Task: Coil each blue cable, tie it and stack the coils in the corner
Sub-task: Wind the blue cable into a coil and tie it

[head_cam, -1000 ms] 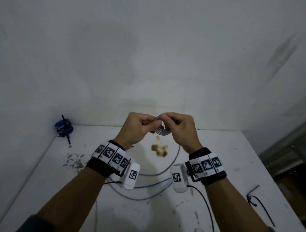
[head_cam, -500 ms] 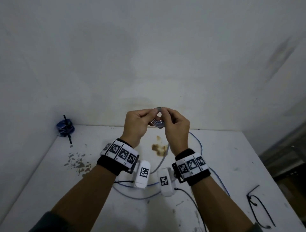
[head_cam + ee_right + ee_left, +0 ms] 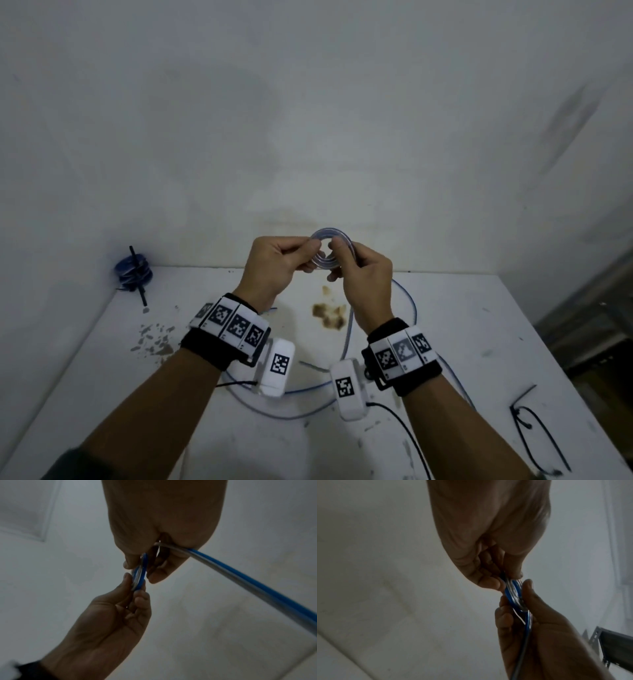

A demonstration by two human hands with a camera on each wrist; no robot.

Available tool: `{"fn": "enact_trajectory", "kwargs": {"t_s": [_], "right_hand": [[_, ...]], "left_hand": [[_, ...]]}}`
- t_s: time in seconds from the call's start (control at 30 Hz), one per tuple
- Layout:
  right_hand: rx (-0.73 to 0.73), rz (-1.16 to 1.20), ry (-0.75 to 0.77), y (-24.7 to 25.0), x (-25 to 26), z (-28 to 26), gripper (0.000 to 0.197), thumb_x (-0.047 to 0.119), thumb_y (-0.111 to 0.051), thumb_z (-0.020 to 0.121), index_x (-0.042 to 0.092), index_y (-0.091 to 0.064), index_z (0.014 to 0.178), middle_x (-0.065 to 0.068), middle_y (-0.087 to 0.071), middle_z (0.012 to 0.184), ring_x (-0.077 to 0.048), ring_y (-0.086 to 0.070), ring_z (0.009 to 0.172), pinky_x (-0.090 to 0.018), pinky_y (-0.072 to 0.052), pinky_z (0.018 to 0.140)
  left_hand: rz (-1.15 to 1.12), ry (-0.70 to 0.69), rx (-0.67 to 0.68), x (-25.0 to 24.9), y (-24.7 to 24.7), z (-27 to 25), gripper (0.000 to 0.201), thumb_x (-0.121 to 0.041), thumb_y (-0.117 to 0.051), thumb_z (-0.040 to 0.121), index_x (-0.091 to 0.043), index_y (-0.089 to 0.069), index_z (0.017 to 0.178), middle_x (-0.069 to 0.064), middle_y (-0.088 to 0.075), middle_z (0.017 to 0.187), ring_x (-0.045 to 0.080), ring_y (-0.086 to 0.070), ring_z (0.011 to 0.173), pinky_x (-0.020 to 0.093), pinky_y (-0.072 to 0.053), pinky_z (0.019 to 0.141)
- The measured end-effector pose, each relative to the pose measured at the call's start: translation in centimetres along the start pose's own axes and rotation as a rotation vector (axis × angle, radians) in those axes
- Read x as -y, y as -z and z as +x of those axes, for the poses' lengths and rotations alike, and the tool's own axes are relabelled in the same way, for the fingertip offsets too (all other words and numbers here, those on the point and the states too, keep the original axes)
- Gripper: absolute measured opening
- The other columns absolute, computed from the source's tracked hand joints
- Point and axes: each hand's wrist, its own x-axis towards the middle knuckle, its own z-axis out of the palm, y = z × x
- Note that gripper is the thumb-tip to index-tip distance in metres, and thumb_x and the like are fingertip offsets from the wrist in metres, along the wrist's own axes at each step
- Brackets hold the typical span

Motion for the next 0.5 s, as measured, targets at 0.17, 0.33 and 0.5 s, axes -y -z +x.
{"fn": "enact_trajectory", "kwargs": {"t_s": [0.17,0.33,0.5], "right_hand": [[0.160,-0.122,0.009,1.6,0.1,1.0,0.024,0.022,-0.064,0.096,0.006,-0.076,0.081,-0.007,-0.064,0.063,-0.018,-0.052,0.051,-0.031,-0.046,0.051],[0.381,-0.257,0.069,2.7,1.6,2.1,0.021,0.023,-0.065,0.095,0.007,-0.079,0.093,-0.020,-0.068,0.071,-0.019,-0.054,0.050,-0.033,-0.048,0.050],[0.200,-0.054,0.015,1.4,0.5,1.3,0.032,0.023,-0.055,0.101,0.000,-0.072,0.088,-0.014,-0.056,0.064,-0.022,-0.050,0.050,-0.038,-0.046,0.051]], "left_hand": [[0.045,0.080,0.153,0.0,0.8,-0.2,0.019,-0.018,-0.070,0.086,-0.006,-0.075,0.100,0.015,-0.076,0.090,0.019,-0.071,0.078,0.030,-0.057,0.071],[0.166,-0.015,0.187,-1.3,1.2,0.6,0.010,-0.011,-0.068,0.089,-0.009,-0.077,0.085,0.000,-0.074,0.073,0.010,-0.063,0.067,0.023,-0.050,0.064],[-0.061,-0.048,-0.093,-1.0,-0.5,0.7,0.014,-0.009,-0.068,0.090,-0.007,-0.076,0.080,0.005,-0.070,0.068,0.017,-0.054,0.061,0.023,-0.045,0.057]]}}
